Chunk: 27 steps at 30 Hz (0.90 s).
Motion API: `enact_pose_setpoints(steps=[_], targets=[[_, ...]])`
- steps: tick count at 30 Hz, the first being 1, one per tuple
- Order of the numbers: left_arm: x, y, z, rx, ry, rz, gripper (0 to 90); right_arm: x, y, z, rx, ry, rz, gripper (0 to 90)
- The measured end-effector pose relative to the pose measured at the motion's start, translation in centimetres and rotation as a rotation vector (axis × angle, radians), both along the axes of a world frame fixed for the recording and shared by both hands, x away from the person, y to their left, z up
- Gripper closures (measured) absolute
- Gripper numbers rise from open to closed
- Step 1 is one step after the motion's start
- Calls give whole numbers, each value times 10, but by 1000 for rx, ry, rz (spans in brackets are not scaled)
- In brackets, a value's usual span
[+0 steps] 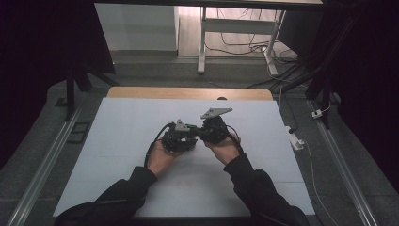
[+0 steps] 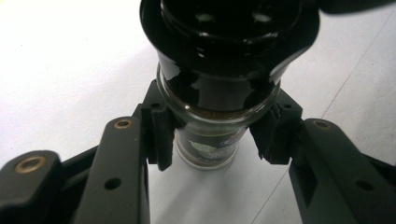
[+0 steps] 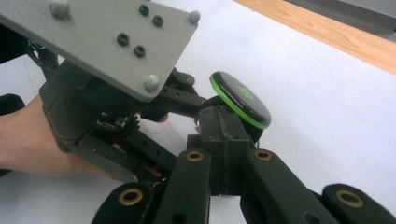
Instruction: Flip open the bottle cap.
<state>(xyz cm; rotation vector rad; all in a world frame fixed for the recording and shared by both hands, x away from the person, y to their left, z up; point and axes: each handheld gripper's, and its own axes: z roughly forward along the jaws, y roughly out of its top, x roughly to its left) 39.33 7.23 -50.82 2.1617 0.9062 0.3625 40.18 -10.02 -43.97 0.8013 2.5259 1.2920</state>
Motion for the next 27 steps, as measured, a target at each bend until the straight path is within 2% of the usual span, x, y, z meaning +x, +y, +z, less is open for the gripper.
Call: enact_pose_setpoints(steps=[10,17,27], targets=[[0,-1,0,-3,-1,5,535,9,-1,4,8,-23,-24,899],[0,0,0,-3,-2,4,534,21,-4,-1,13,-12,-57,899],[0,0,-1,-13,-1,4,532,22,-6,-2,19,-1,-58,897]])
